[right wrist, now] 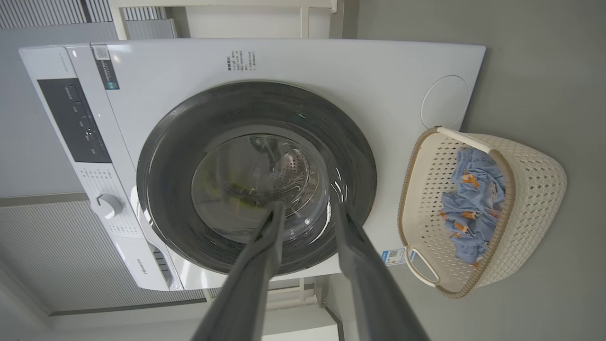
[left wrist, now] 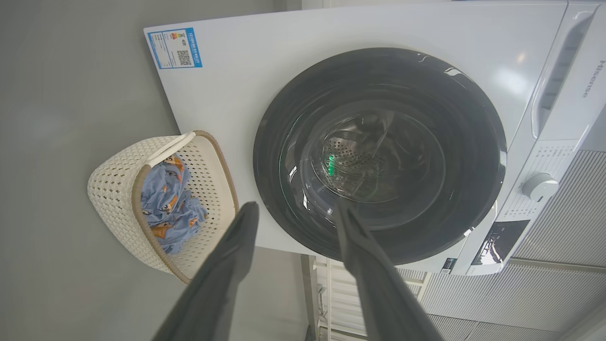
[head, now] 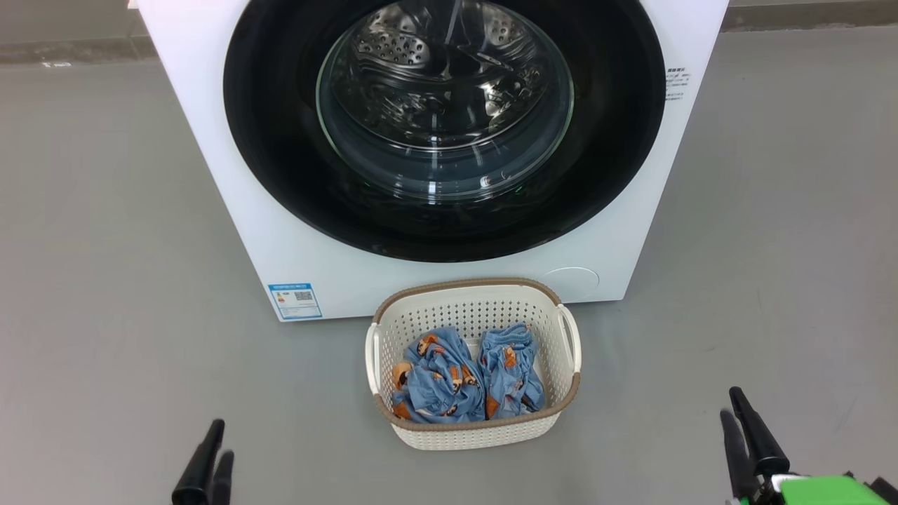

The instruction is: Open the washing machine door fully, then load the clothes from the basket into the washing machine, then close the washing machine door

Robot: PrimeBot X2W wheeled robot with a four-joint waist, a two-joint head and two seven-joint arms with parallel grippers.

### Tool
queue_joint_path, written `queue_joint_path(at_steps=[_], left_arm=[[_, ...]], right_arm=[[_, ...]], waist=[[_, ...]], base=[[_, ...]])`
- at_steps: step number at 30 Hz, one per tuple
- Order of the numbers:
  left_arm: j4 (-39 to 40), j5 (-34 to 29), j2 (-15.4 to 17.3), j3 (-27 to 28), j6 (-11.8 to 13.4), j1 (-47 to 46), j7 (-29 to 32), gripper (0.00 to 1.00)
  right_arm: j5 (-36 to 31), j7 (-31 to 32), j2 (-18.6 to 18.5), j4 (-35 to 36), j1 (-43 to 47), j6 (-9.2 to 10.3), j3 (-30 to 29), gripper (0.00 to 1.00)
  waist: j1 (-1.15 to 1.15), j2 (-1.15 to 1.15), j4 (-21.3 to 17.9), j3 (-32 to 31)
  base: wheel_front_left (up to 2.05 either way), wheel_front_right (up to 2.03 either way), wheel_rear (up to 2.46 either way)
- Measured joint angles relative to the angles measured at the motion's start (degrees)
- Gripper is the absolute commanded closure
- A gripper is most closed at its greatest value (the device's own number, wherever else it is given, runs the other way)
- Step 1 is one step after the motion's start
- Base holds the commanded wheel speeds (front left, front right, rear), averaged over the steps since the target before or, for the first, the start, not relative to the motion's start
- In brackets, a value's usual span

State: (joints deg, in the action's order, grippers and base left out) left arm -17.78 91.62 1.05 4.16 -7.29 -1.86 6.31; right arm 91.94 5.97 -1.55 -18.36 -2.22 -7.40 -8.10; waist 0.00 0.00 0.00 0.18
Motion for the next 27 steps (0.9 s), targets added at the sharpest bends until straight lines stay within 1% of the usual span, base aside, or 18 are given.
queue_joint_path(at_steps=[8, 12, 20, 27], left_arm=[[-0.36, -0.16, -0.43, -0.64, 0.04, 0.91, -0.77, 0.00], [0.15, -0.78, -0.18, -1.31, 0.04, 0.88, -1.37, 0.00], [0.76, -2.86, 0.52, -2.74, 0.04, 0.68, -2.88, 0.00], [1.45, -6.09, 0.90, -3.32, 0.04, 0.07, -4.09, 0.00]], right_arm=[[-0.13, -0.56, 0.09, -0.48, 0.93, 0.00, 0.51, 0.00], [-1.29, -1.13, -0.12, -0.04, 0.88, 0.00, 1.38, 0.00], [-3.28, -2.59, -1.01, 0.41, -0.25, 0.00, 3.32, 0.00], [-6.03, -4.04, -2.00, 0.60, -0.53, 0.00, 4.94, 0.00]], waist=[[0.06, 0.00, -0.02, -0.10], [0.02, 0.00, -0.05, 0.01], [0.01, 0.00, -0.10, 0.03], [0.02, 0.00, -0.10, 0.04]], base=[[0.00, 0.00, 0.00], [0.00, 0.00, 0.00], [0.00, 0.00, 0.00], [0.00, 0.00, 0.00]])
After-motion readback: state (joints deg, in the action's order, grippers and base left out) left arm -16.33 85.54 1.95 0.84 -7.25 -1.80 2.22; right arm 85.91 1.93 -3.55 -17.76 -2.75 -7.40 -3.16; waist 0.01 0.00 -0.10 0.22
